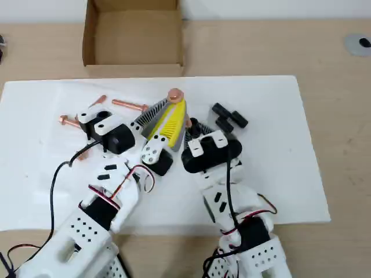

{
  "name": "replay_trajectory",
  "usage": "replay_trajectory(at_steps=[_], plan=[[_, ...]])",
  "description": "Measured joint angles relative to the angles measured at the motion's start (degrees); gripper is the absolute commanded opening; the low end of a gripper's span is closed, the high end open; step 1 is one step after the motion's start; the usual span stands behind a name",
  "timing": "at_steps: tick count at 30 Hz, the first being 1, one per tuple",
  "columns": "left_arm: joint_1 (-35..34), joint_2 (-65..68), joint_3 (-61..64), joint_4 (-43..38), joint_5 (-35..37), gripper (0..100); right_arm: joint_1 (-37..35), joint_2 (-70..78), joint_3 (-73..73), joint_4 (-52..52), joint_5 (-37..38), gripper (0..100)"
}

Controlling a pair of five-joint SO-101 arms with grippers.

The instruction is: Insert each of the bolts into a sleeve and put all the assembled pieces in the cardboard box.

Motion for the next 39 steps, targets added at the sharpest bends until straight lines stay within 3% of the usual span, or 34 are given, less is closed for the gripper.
replay_trajectory(at_steps=[20,30,39], plan=[[2.7,0.0,0.0,4.2,-3.3,1,0.0,0.0,-1.8,0.0,0.0,1.2],[-3.9,0.0,-4.1,4.3,-3.6,1,0.0,0.0,-1.8,0.0,0.0,1.2],[-3.9,1.7,-6.0,3.4,1.8,1,0.0,0.0,-1.8,0.0,0.0,1.2]])
